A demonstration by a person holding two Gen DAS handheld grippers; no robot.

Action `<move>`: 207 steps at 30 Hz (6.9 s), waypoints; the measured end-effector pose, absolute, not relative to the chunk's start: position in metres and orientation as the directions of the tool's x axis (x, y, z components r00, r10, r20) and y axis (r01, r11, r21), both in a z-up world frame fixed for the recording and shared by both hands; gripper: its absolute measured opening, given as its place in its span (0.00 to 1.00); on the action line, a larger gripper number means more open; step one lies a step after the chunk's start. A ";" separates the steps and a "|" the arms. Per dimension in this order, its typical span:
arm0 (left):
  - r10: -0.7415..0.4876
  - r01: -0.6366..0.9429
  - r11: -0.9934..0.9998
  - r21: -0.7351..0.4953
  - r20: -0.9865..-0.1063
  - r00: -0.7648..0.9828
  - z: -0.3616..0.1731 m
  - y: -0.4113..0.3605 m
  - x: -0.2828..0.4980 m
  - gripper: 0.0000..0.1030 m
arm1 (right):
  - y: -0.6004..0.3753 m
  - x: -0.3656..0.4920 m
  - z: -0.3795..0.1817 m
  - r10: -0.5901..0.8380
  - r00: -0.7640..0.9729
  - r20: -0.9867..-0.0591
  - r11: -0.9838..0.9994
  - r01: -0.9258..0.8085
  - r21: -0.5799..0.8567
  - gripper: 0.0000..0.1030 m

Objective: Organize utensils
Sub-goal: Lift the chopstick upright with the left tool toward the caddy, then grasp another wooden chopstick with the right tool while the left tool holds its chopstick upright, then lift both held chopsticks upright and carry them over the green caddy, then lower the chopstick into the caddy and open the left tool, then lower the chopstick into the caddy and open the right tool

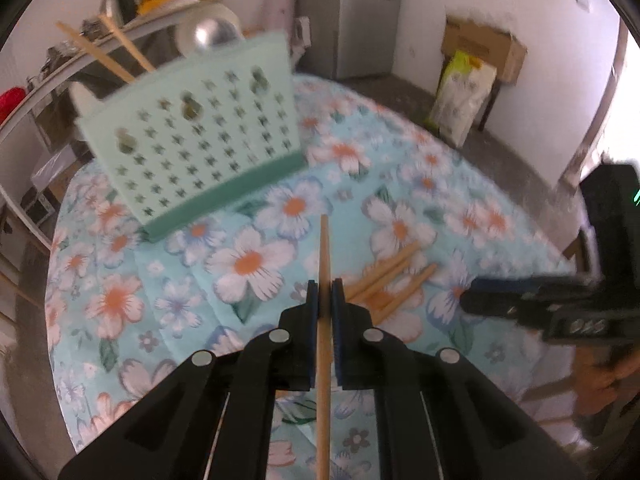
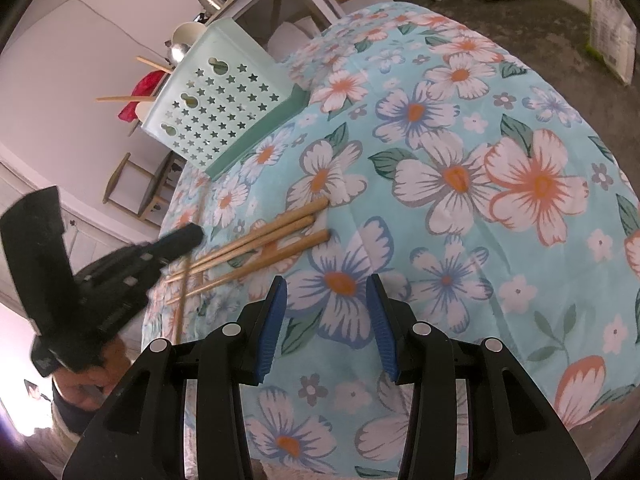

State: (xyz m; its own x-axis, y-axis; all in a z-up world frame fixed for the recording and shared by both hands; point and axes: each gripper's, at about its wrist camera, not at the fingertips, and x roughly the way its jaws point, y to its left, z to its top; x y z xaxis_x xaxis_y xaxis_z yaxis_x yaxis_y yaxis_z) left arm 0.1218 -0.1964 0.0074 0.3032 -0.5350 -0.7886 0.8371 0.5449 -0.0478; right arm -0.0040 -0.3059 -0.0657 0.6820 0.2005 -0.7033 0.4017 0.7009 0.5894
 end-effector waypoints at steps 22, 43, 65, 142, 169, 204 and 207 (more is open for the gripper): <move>-0.655 0.590 0.739 -0.325 -0.550 0.518 0.066 -0.067 0.155 0.06 | -0.276 0.023 -0.065 0.353 0.682 -0.641 0.652 0.312 0.691 0.46; -0.522 0.561 0.820 -0.118 -0.558 0.645 0.066 -0.082 0.131 0.06 | -0.318 0.030 -0.098 0.308 0.753 -0.581 0.402 0.450 0.797 0.19; -0.476 0.600 0.800 0.005 -0.603 0.640 0.055 -0.115 0.120 0.06 | -0.337 -0.004 -0.103 0.256 0.789 -0.558 0.313 0.478 0.821 0.13; -0.786 0.456 0.610 -0.648 -0.419 0.455 0.116 -0.042 0.223 0.06 | -0.382 -0.044 0.009 0.128 0.929 -0.346 0.476 0.248 0.843 0.04; -0.734 0.503 0.660 -0.557 -0.337 0.589 0.112 -0.128 0.293 0.08 | -0.378 -0.043 0.017 0.115 0.920 -0.374 0.507 0.269 0.819 0.04; -0.457 0.481 0.868 -0.124 -0.577 0.677 0.034 -0.022 0.123 0.94 | -0.274 0.112 0.198 -0.090 0.970 -0.228 0.988 0.116 0.103 0.04; -0.441 0.471 0.876 -0.110 -0.577 0.687 0.034 -0.018 0.121 0.94 | -0.259 0.131 0.182 -0.105 0.956 -0.274 0.993 0.114 0.015 0.04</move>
State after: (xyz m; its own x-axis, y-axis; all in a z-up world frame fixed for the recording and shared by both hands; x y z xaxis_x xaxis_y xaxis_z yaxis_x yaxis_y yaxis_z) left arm 0.1208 -0.0179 0.0339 0.6870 -0.4415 -0.5772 0.4706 0.8755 -0.1096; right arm 0.1310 -0.2593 0.1823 0.9559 -0.1053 -0.2741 0.1136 0.9934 0.0146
